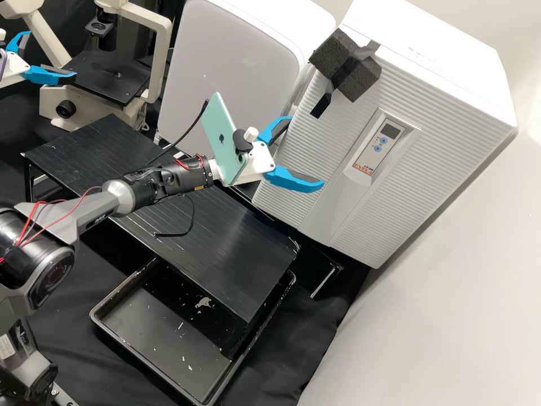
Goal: Open the incubator door
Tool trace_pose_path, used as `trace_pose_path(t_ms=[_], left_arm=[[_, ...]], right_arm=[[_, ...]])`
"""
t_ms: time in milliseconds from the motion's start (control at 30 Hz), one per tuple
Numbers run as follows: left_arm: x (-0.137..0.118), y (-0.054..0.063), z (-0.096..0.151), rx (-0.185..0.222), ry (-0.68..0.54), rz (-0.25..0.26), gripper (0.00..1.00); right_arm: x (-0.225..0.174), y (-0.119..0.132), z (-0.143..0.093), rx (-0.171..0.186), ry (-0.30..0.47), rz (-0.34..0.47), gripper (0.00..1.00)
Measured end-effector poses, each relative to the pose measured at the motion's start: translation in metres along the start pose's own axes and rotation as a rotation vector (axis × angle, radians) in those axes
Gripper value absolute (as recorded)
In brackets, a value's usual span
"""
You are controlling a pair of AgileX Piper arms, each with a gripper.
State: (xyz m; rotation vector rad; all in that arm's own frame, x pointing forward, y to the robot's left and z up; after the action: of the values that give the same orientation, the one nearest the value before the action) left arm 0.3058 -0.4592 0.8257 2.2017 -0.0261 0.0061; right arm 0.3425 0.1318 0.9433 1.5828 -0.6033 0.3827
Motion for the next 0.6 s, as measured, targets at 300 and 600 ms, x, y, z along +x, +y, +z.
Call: trace_pose_path(t_ms=[300, 600], left_arm=[[0.0000, 0.0000, 0.0000, 0.000, 0.000, 0.000, 1.00], [0.0000, 0.0000, 0.0000, 0.000, 0.000, 0.000, 1.00]], right_arm=[[0.0000, -0.0015, -0.0004, -0.005, 0.005, -0.016, 0.00], [0.0000, -0.0022, -0.0003, -0.005, 0.004, -0.024, 0.00]])
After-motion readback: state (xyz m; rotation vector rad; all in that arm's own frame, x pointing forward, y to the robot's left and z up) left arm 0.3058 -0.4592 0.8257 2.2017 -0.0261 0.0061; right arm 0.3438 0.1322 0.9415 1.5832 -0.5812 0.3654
